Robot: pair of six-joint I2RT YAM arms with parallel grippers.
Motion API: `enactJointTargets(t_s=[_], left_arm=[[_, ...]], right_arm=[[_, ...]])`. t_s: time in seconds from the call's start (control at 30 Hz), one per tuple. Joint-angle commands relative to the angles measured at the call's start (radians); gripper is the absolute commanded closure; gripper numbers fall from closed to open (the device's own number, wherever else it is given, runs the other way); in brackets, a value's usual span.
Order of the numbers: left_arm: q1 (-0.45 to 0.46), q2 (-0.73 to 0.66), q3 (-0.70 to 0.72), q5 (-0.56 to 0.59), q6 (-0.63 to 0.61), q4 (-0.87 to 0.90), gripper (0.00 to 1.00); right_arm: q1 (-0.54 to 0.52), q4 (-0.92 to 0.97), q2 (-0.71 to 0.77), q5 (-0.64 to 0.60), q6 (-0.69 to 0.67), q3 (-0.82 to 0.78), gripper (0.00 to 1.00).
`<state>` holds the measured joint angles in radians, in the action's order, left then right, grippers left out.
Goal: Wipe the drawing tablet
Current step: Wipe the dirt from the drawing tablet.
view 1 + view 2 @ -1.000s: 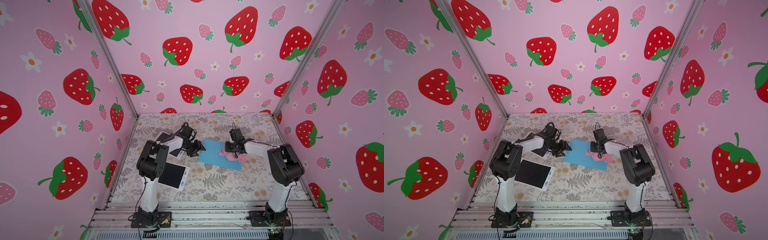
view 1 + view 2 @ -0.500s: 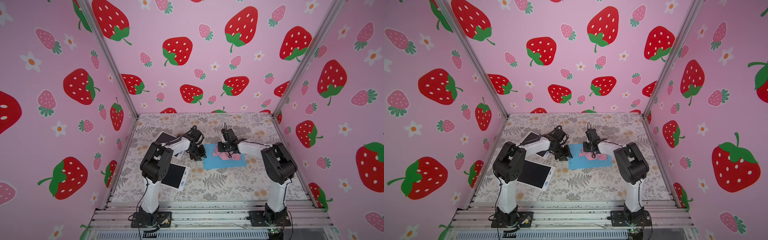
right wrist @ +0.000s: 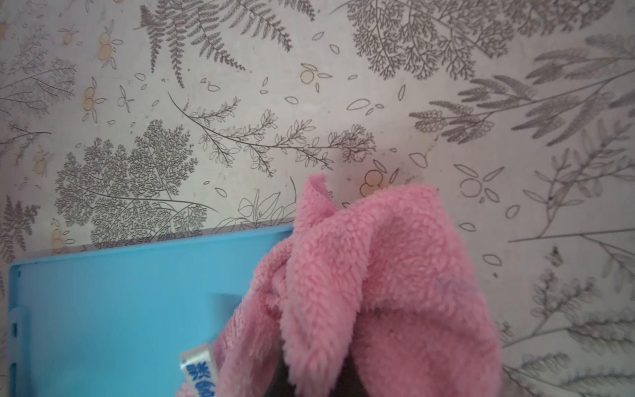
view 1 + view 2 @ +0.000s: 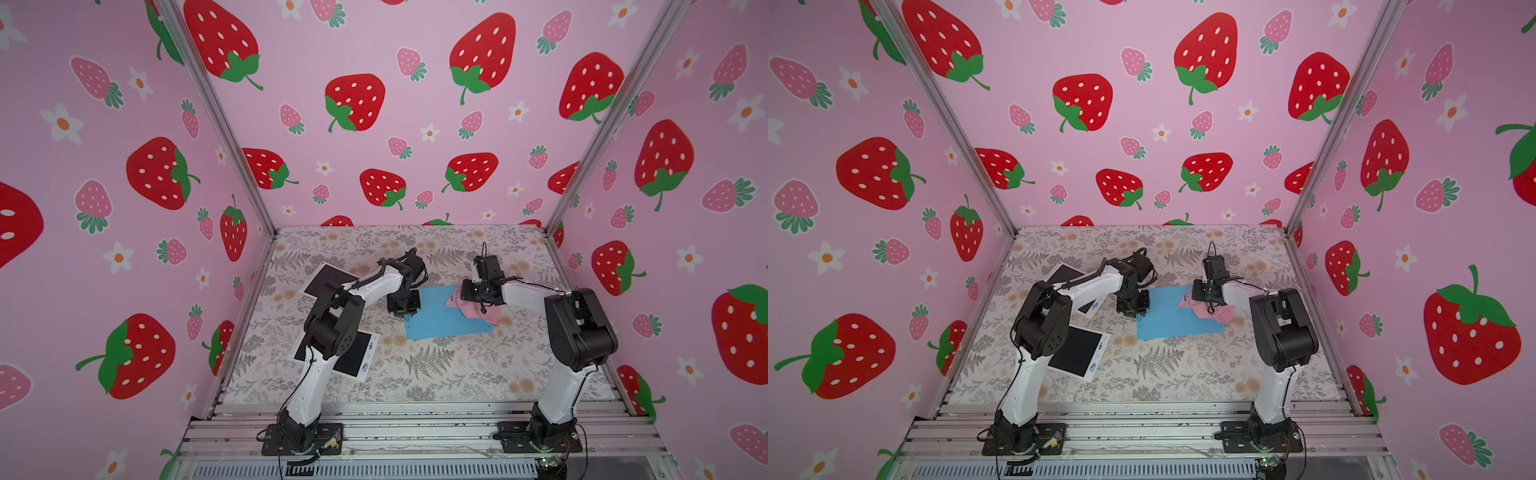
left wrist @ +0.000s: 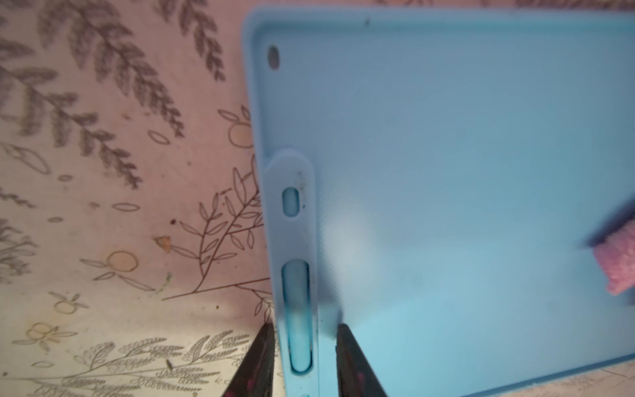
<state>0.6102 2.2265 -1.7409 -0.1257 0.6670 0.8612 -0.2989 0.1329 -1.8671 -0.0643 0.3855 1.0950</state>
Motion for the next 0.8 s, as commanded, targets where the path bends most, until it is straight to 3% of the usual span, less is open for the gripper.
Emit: enactJointTargets(t_s=[0.0, 0.2, 0.33, 0.43, 0.67, 0.77], left_arm=[[-0.002, 0.075, 0.016, 0.075, -0.017, 0.113, 0.7], [-0.013, 0.082, 0.02, 0.068, -0.009, 0.111, 0.74], [-0.027, 0.091, 0.015, 0.057, -0.004, 0.113, 0.76], [-0.037, 0.093, 0.014, 0.063, 0.001, 0.119, 0.77], [-0.058, 0.096, 0.026, 0.075, 0.006, 0.136, 0.79], [-0.072, 0.094, 0.033, 0.075, 0.007, 0.135, 0.79]], right_arm=[[0.021, 0.04, 0.006, -0.012, 0.024, -0.013, 1.0], [-0.126, 0.045, -0.074, 0.011, -0.025, 0.107, 1.0], [-0.183, -0.02, -0.099, 0.035, 0.014, 0.133, 1.0], [-0.155, -0.007, -0.109, 0.007, 0.046, 0.148, 1.0], [0.037, 0.041, -0.056, -0.067, 0.118, 0.08, 1.0], [0.051, 0.029, -0.043, -0.072, 0.106, 0.065, 1.0]])
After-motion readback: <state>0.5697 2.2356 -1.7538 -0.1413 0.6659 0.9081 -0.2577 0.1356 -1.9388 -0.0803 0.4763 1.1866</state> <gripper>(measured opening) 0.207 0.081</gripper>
